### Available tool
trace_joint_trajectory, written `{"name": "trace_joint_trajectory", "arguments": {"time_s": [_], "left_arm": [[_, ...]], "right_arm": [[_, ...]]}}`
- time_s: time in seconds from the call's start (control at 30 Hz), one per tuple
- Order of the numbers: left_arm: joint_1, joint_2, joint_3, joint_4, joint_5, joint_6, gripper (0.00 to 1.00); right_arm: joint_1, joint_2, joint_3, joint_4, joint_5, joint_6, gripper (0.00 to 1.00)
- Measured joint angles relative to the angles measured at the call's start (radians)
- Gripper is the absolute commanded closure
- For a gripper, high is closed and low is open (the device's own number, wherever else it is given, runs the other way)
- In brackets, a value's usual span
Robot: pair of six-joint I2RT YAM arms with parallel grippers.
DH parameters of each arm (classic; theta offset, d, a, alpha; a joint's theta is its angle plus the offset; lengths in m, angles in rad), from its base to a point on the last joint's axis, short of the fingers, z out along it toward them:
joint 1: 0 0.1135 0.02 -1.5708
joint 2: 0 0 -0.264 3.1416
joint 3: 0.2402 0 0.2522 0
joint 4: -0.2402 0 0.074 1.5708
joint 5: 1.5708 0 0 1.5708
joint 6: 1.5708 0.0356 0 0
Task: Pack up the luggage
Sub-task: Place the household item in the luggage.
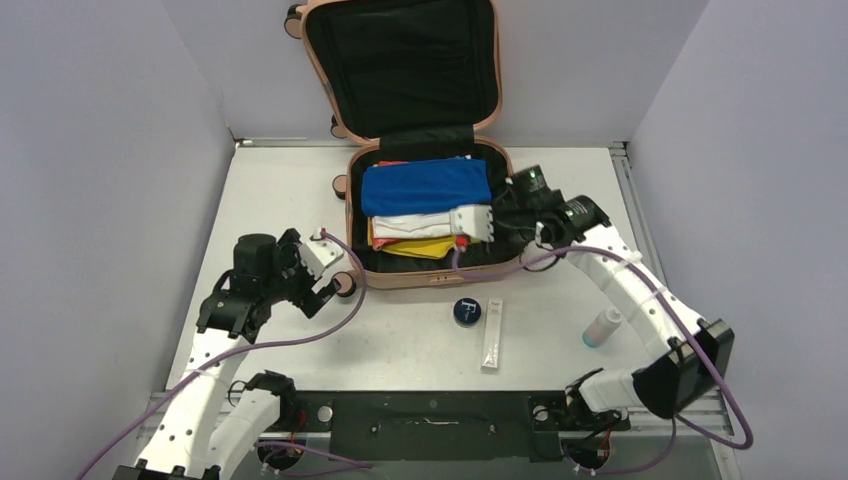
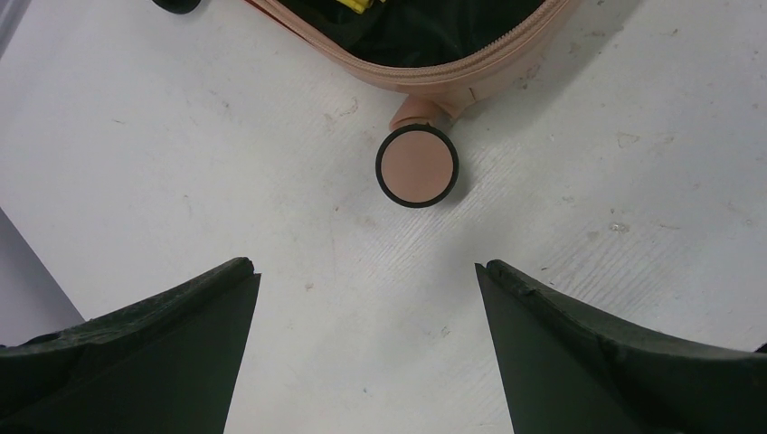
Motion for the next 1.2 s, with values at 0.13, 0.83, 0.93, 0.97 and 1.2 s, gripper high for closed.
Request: {"name": "trace_joint_trajectory", "arguments": {"time_s": [0.13,0.83,0.93,0.97,1.2], "left_arm": [[0.016,0.000,0.000,0.003,0.005,-0.007,0.04],[0.083,0.007,0.000,0.021,0.021,-0.020,0.04],[0.086,0.008,0.000,0.023,0.023,-0.025,0.04],[0.087,0.008,-0.001,0.024,0.024,-0.026,0.04],[0.092,0.019,-0.001,0.026,0.028,-0.034,0.04]], "right_arm": [[0.026,0.177,0.230,0.134,0.034,0.311,0.95],[-0.326,0.628,0.491,0.409,-0.027,1.381,0.95],[-0.326,0.661,0.502,0.405,-0.048,1.409,0.95],[-0.326,0.672,0.506,0.405,-0.052,1.415,0.95],[-0.314,0.706,0.507,0.396,-0.021,1.422,0.87]]}}
